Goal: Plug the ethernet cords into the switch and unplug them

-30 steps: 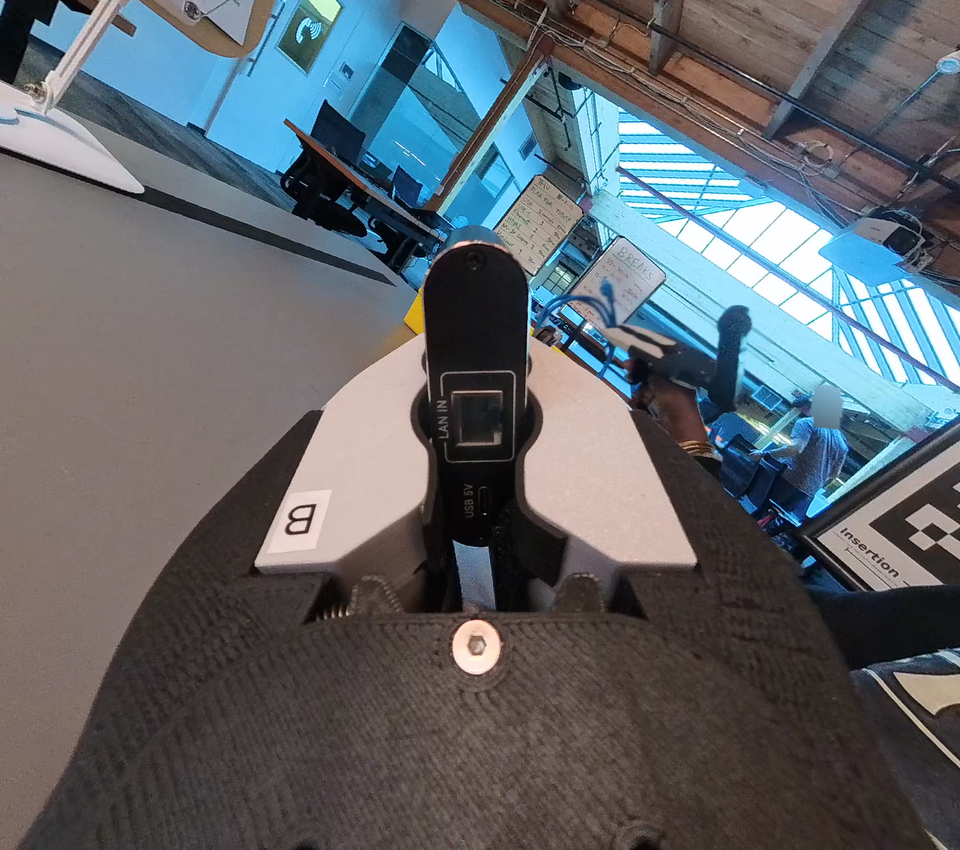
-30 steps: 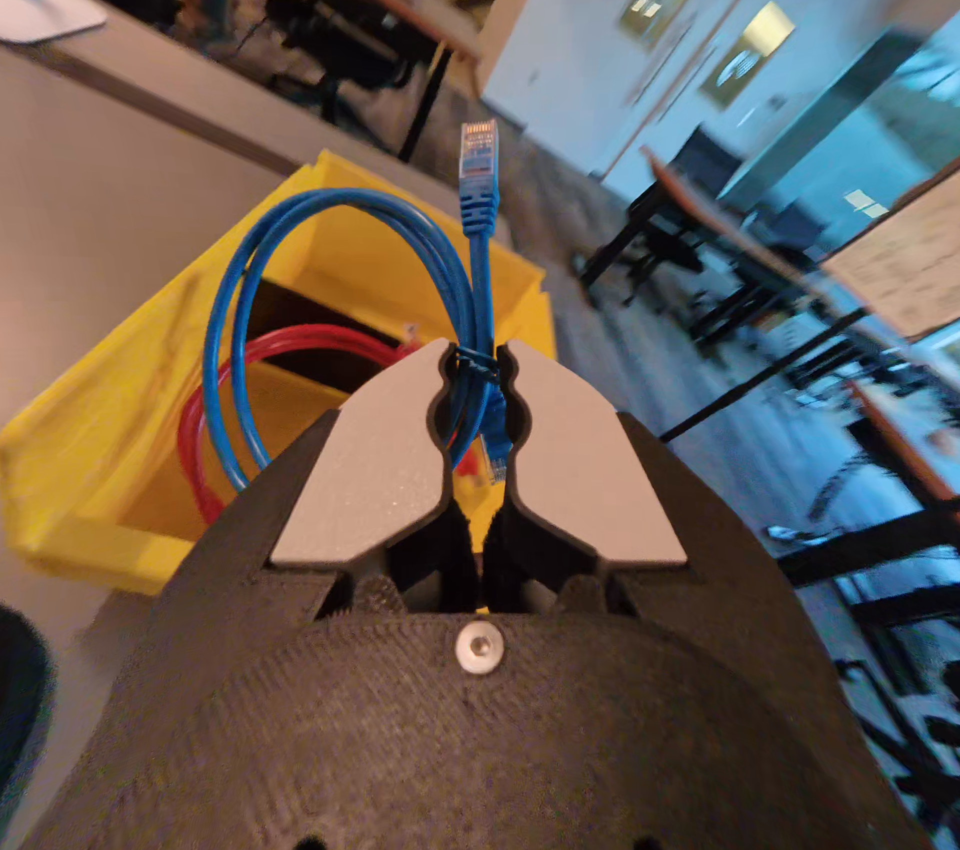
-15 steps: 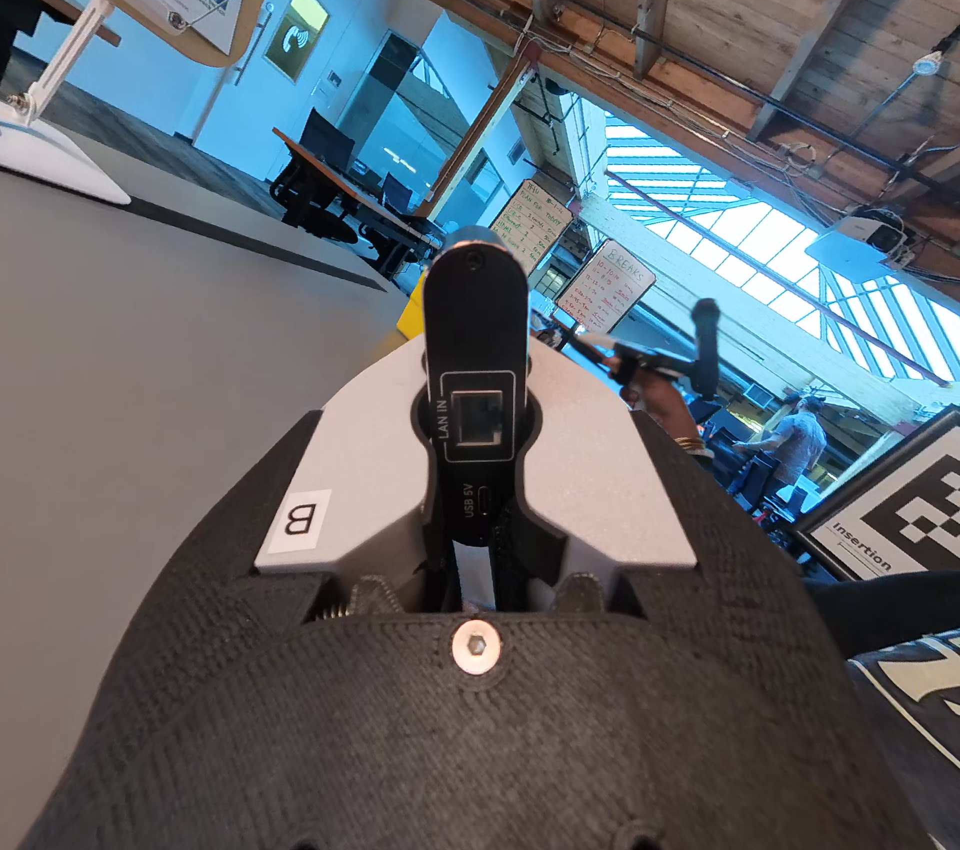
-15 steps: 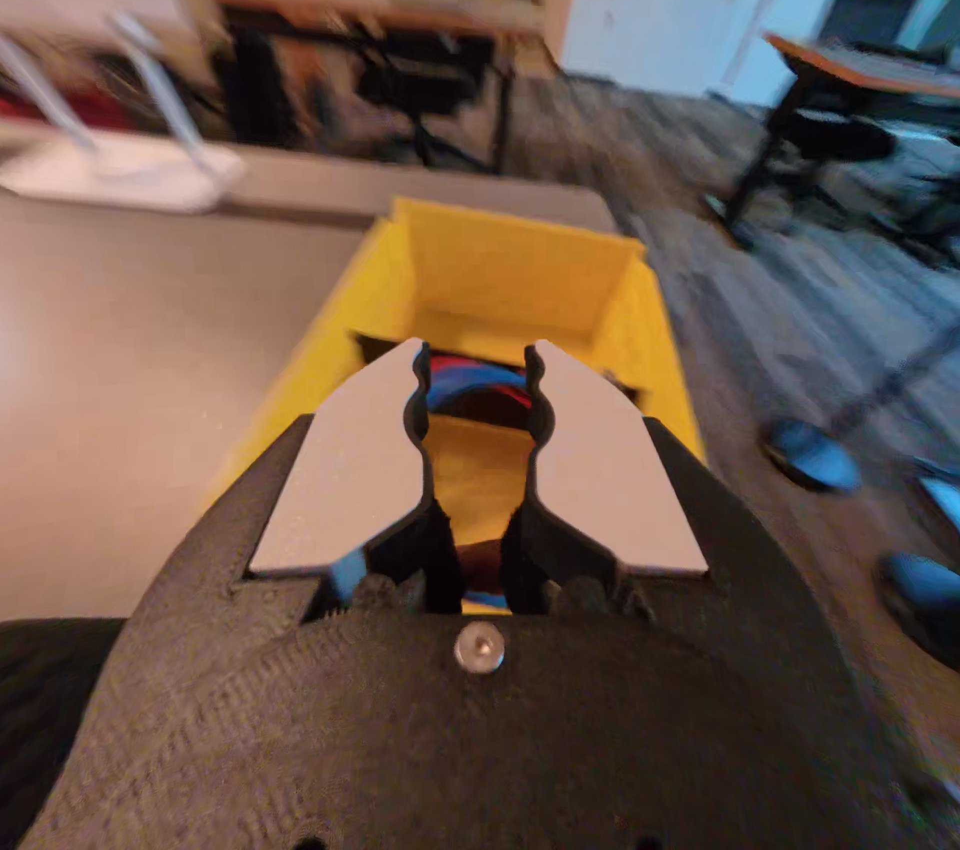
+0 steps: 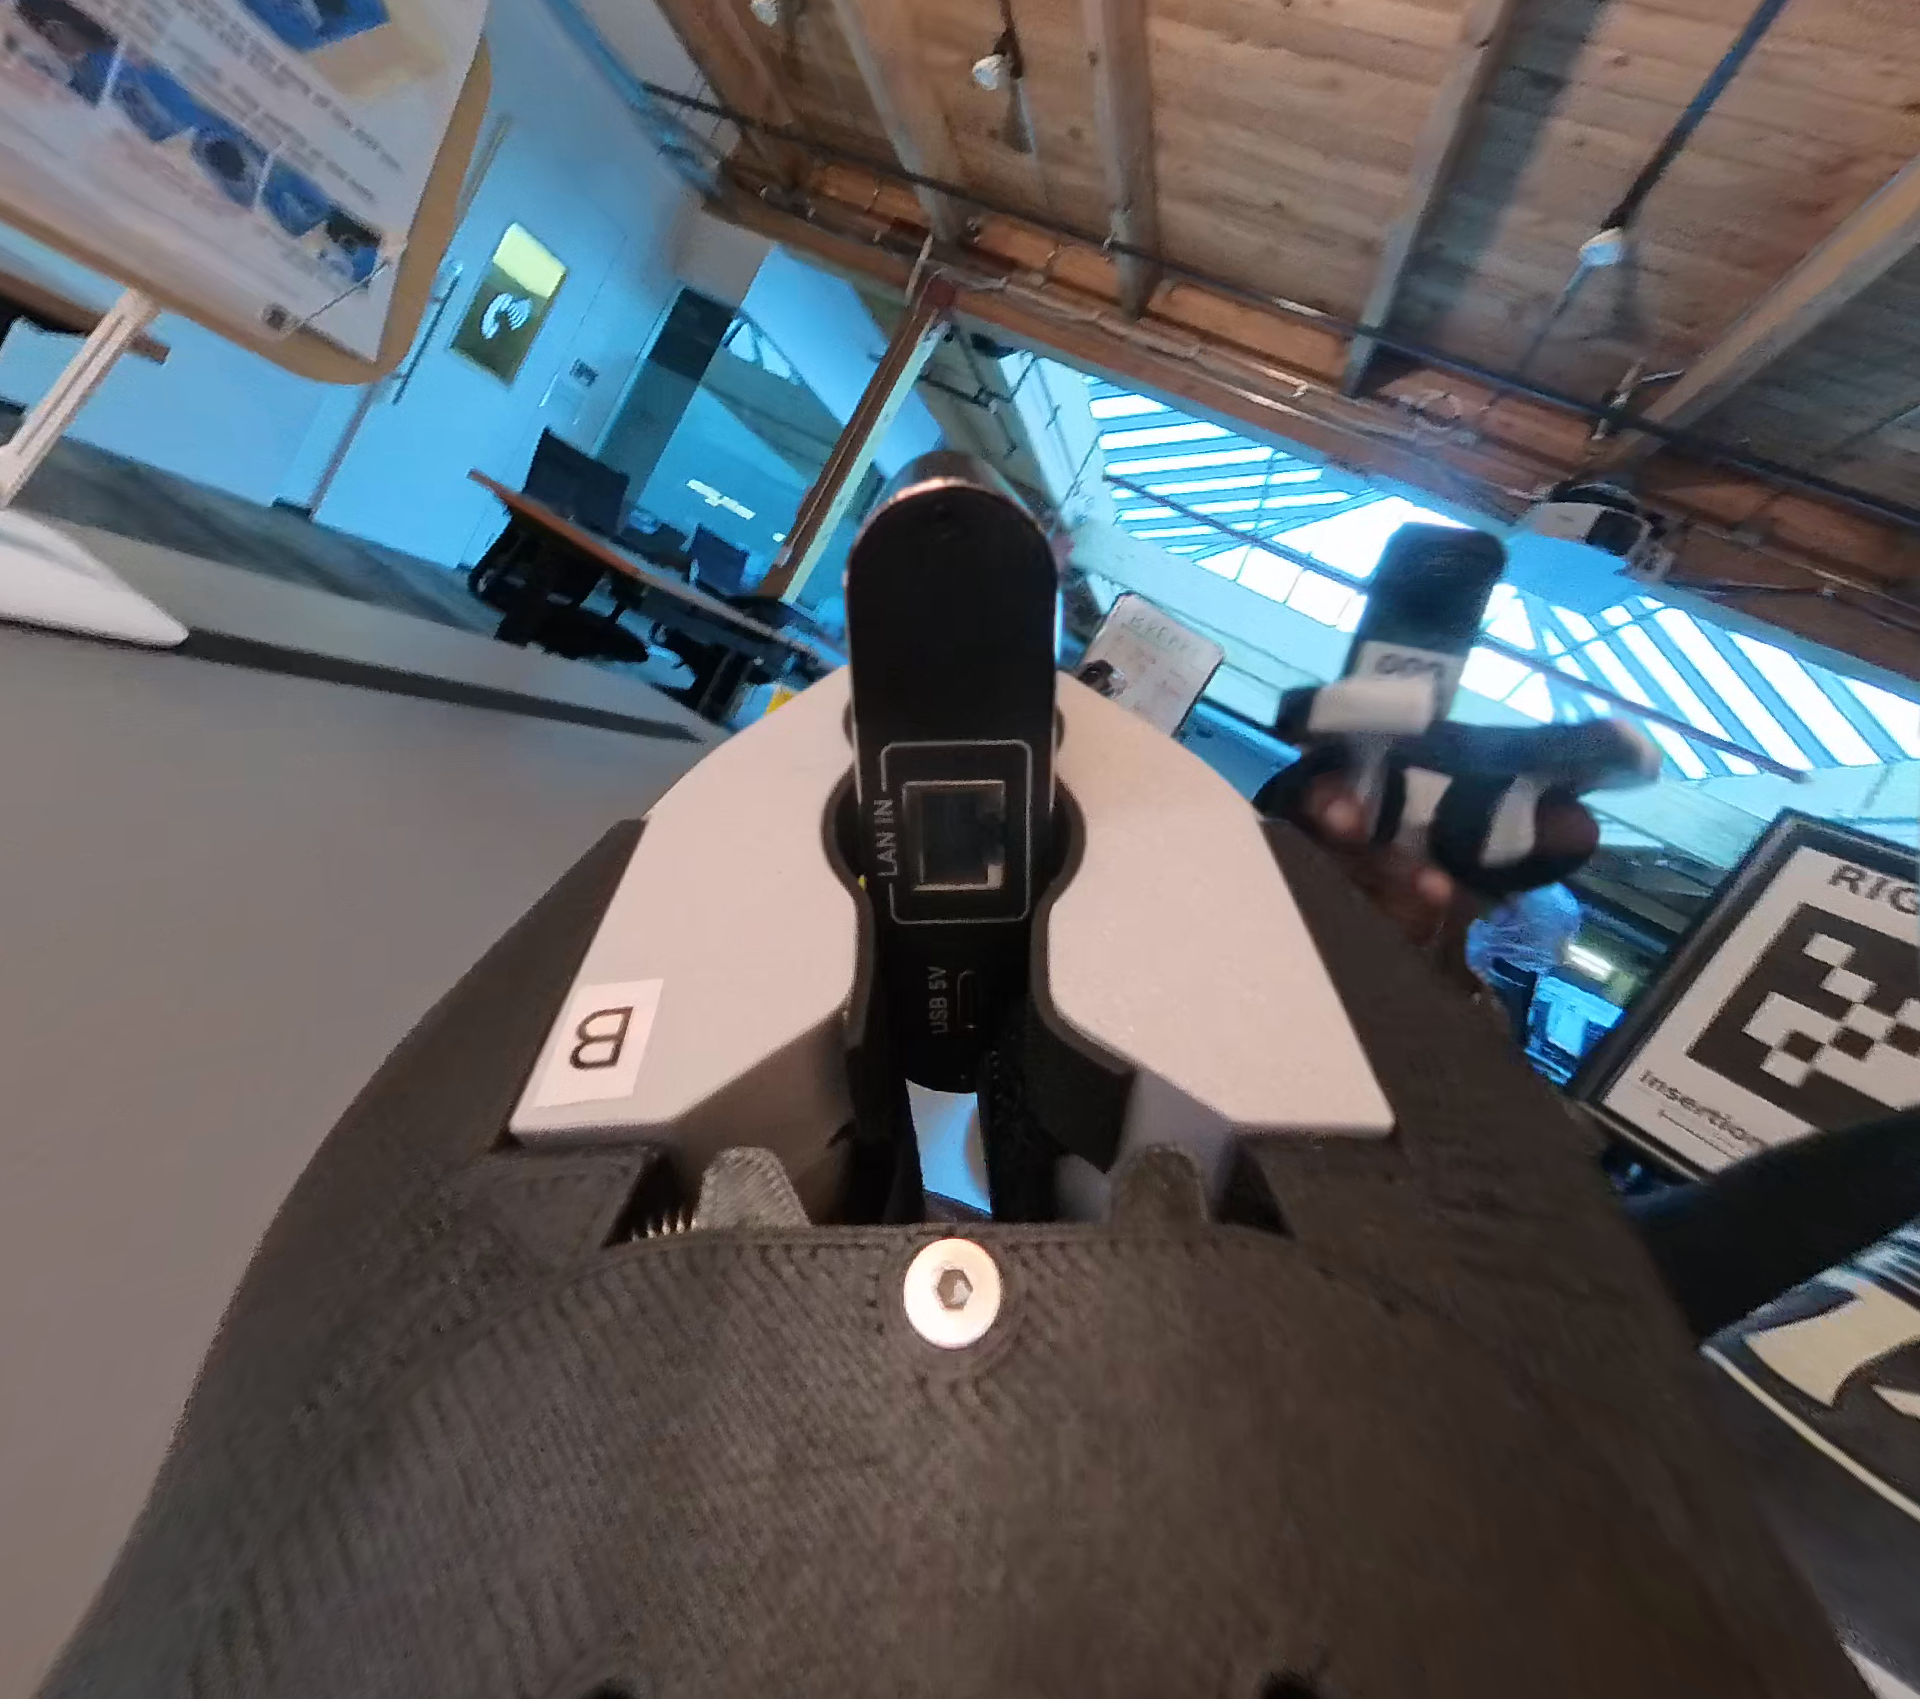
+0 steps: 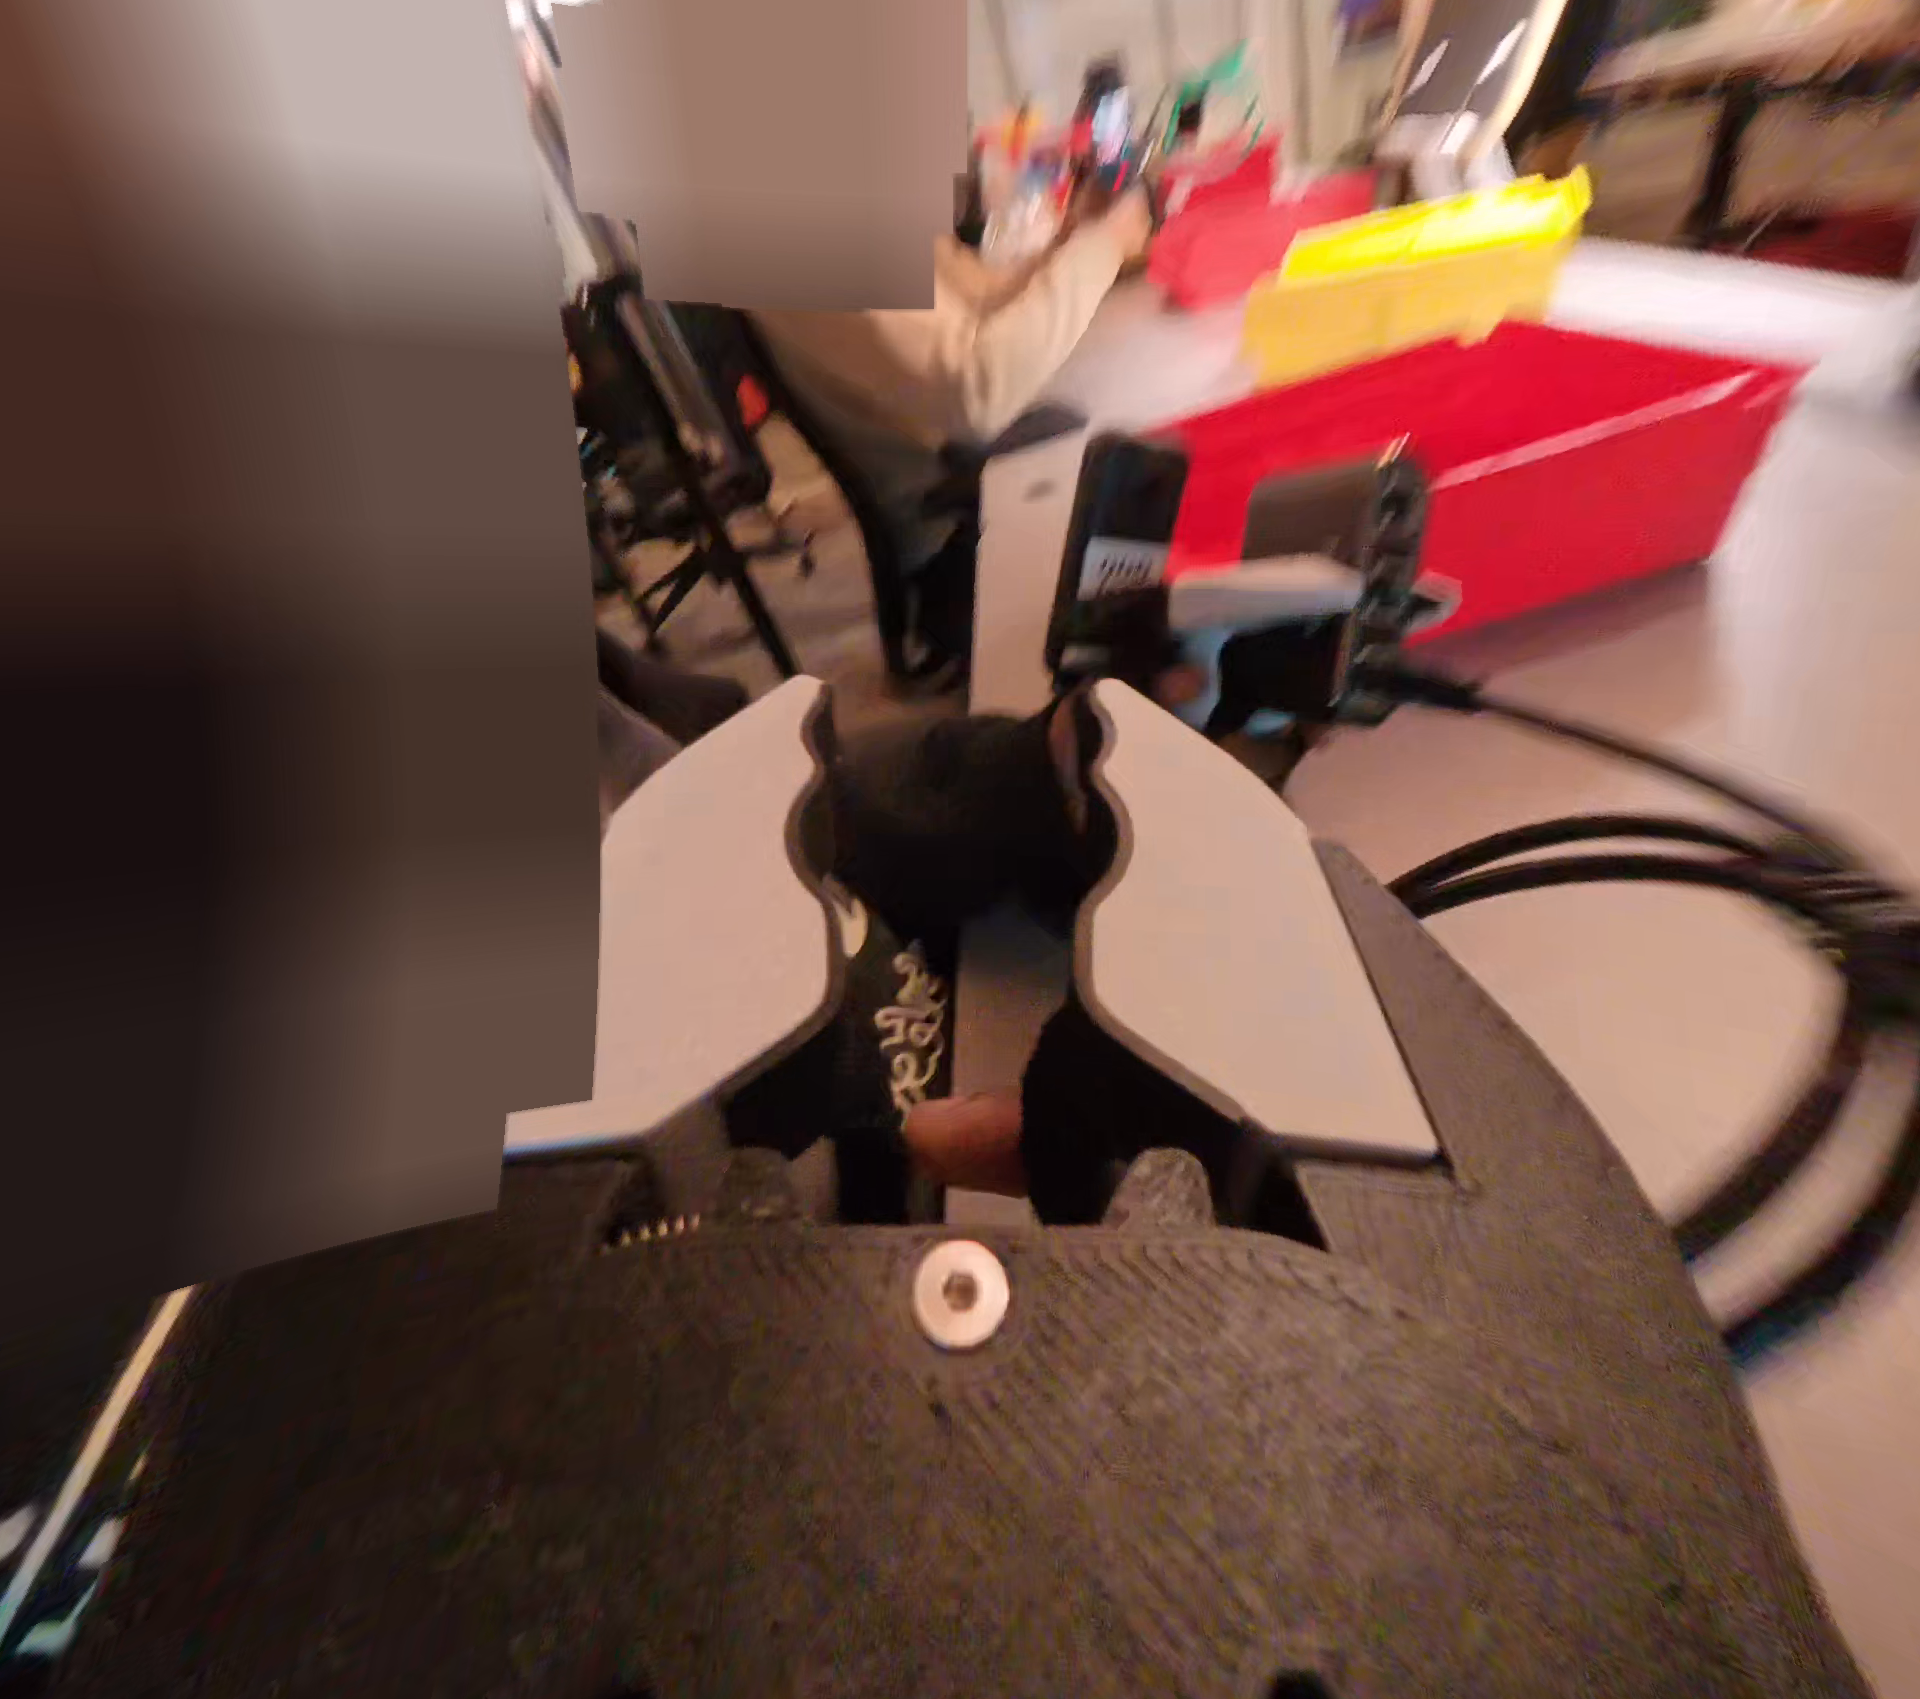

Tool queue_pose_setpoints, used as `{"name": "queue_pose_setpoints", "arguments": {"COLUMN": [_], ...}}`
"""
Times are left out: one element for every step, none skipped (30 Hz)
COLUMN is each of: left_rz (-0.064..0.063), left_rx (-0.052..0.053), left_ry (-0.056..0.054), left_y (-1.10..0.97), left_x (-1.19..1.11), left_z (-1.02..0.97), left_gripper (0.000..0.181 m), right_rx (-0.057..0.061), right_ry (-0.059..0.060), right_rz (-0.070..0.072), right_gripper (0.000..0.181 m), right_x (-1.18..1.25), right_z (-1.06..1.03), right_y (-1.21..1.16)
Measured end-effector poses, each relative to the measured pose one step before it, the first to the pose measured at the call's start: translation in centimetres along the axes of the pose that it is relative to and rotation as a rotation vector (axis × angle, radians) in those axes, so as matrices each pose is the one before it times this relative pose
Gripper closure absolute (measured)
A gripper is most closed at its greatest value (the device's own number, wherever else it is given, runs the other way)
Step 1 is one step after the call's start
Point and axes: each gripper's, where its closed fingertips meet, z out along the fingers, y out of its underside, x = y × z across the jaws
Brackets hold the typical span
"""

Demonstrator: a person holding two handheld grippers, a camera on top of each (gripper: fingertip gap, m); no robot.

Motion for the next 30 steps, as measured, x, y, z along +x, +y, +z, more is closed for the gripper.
{"name": "queue_pose_setpoints", "arguments": {"left_rz": [0.0073, 0.0037, 0.0003, 0.0008, 0.0029, 0.0007, -0.0012, -0.0064, -0.0182, -0.0242, -0.0207, -0.0136, -0.0041, -0.0032, -0.0066, -0.0045, 0.0029, 0.0086, 0.0130, 0.0172, 0.0153, 0.0056, 0.0046, 0.0066, 0.0088, 0.0073, 0.0071, 0.0091, 0.0123, 0.0123], "left_rx": [0.0210, 0.0222, 0.0231, 0.0192, 0.0110, 0.0070, -0.0058, -0.0163, -0.0183, -0.0107, -0.0028, -0.0016, -0.0036, -0.0075, -0.0080, -0.0064, -0.0104, -0.0199, -0.0215, -0.0123, -0.0064, -0.0107, -0.0074, -0.0039, -0.0049, -0.0070, -0.0072, -0.0051, -0.0052, -0.0116], "left_ry": [0.0337, 0.0364, 0.0375, 0.0375, 0.0358, 0.0357, 0.0286, 0.0223, 0.0220, 0.0216, 0.0210, 0.0184, 0.0012, -0.0021, 0.0072, 0.0071, 0.0030, 0.0064, 0.0074, 0.0011, -0.0028, 0.0063, 0.0038, 0.0018, 0.0002, 0.0003, 0.0002, 0.0025, 0.0057, 0.0099], "left_y": [-0.341, -0.352, -0.353, -0.298, -0.164, -0.090, 0.138, 0.321, 0.372, 0.273, 0.122, 0.061, 0.067, 0.089, 0.087, 0.107, 0.186, 0.290, 0.309, 0.204, 0.093, 0.107, 0.096, 0.085, 0.076, 0.096, 0.109, 0.096, 0.090, 0.159], "left_x": [0.567, 0.591, 0.603, 0.616, 0.607, 0.614, 0.479, 0.344, 0.277, 0.250, 0.242, 0.223, -0.002, -0.063, 0.066, 0.086, 0.052, 0.139, 0.176, 0.114, 0.039, 0.123, 0.092, 0.075, 0.052, 0.052, 0.040, 0.101, 0.167, 0.211], "left_z": [-0.034, -0.047, -0.042, -0.023, 0.000, 0.029, 0.100, 0.162, 0.182, 0.146, 0.082, 0.049, -0.008, -0.015, 0.014, 0.054, 0.084, 0.114, 0.130, 0.098, 0.015, -0.003, 0.037, 0.064, 0.040, 0.022, 0.044, 0.080, 0.088, 0.069], "left_gripper": [0.155, 0.155, 0.155, 0.155, 0.155, 0.155, 0.155, 0.154, 0.154, 0.154, 0.154, 0.154, 0.154, 0.154, 0.154, 0.155, 0.154, 0.154, 0.155, 0.154, 0.154, 0.154, 0.154, 0.154, 0.154, 0.155, 0.155, 0.155, 0.154, 0.153], "right_rx": [-0.0585, -0.0324, -0.0148, -0.0065, 0.0134, 0.0430, 0.0704, 0.0831, 0.0774, 0.0567, 0.0273, -0.0031, -0.0146, -0.0150, -0.0138, -0.0148, -0.0110, 0.0034, 0.0198, 0.0120, -0.0020, -0.0048, -0.0025, -0.0011, -0.0050, -0.0069, -0.0029, 0.0043, 0.0045, 0.0001], "right_ry": [-0.0167, 0.0187, 0.0507, 0.0741, 0.0765, 0.0505, 0.0237, 0.0206, 0.0113, -0.0040, -0.0121, -0.0124, -0.0119, -0.0180, -0.0197, -0.0105, -0.0023, -0.0097, -0.0222, -0.0180, -0.0195, -0.0226, -0.0176, -0.0133, -0.0095, -0.0061, -0.0041, -0.0052, -0.0038, -0.0046], "right_rz": [0.0415, 0.0386, 0.0278, 0.0139, 0.0046, -0.0100, -0.0264, -0.0288, -0.0316, -0.0376, -0.0335, -0.0249, -0.0161, -0.0086, -0.0009, 0.0031, 0.0023, -0.0022, -0.0024, 0.0048, 0.0114, 0.0057, 0.0018, 0.0019, 0.0011, -0.0039, -0.0095, -0.0131, -0.0133, -0.0175], "right_gripper": [0.131, 0.129, 0.126, 0.123, 0.121, 0.123, 0.125, 0.130, 0.136, 0.143, 0.148, 0.149, 0.148, 0.147, 0.147, 0.149, 0.151, 0.155, 0.159, 0.159, 0.161, 0.162, 0.162, 0.162, 0.162, 0.163, 0.164, 0.164, 0.165, 0.165], "right_x": [0.247, 0.852, 1.327, 1.590, 1.474, 0.948, 0.462, 0.381, 0.233, 0.016, -0.106, -0.123, -0.135, -0.216, -0.225, -0.090, 0.044, -0.040, -0.193, -0.073, -0.061, -0.129, -0.106, -0.075, -0.052, -0.034, -0.043, -0.086, -0.084, -0.135], "right_z": [1.739, 1.509, 1.225, 0.875, 0.555, 0.300, 0.038, -0.199, -0.325, -0.343, -0.276, -0.119, -0.038, 0.010, 0.066, 0.114, 0.140, 0.077, -0.028, -0.089, -0.085, -0.102, -0.099, -0.094, -0.081, -0.075, -0.072, -0.099, -0.112, -0.096], "right_y": [1.471, 1.068, 0.813, 0.591, 0.197, -0.297, -0.733, -0.956, -0.912, -0.681, -0.344, 0.053, 0.233, 0.275, 0.323, 0.354, 0.309, 0.101, -0.127, -0.054, 0.084, 0.078, 0.026, 0.010, 0.049, 0.055, -0.021, -0.095, -0.108, -0.064]}}
